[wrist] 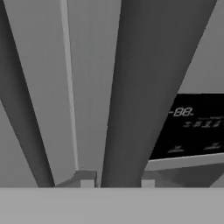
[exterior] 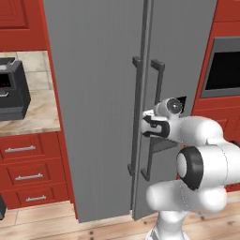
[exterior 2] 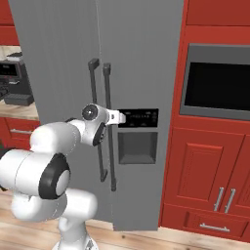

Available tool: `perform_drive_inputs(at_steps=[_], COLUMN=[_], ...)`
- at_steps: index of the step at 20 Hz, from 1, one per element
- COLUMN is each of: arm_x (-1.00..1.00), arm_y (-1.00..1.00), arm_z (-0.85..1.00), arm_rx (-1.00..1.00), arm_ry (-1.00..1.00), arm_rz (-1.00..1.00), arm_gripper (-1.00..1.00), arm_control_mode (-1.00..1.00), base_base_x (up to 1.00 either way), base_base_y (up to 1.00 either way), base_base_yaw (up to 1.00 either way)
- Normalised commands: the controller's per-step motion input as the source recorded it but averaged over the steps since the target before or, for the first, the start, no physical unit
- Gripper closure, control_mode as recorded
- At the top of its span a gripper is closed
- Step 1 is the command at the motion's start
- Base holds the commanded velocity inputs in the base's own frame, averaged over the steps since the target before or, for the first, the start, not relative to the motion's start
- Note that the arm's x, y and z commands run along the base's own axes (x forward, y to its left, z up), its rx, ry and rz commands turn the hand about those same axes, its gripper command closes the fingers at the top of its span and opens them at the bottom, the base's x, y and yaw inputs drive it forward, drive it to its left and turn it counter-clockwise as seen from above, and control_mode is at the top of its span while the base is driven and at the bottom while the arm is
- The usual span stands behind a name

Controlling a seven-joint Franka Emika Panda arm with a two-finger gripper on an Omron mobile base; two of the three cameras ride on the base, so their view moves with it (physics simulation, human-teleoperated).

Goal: Move the hot dog bun to the plate on the dining table and place the condiment next to that plate. Then navigate to the fridge and take the sausage and place it on the plate as well.

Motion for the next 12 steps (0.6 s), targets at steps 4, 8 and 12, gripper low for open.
perform_drive_inputs(at_steps=[4,8,12], arm_x=[-0.91,-0.77,-0.49], arm_y=[0.00,-0.15,-0.39], arm_z=[0.00,0.04,0.09], arm_rx=[0.03,0.03,0.04], arm_ry=[0.01,0.03,0.03], arm_rz=[-0.03,-0.01,-0.03], arm_gripper=[1.00,1.00,1.00], arm_control_mode=[-1.00,-1.00,-1.00], base_base_x=[0.00,0.00,0.00], base_base_y=[0.00,0.00,0.00], base_base_yaw=[0.00,0.00,0.00])
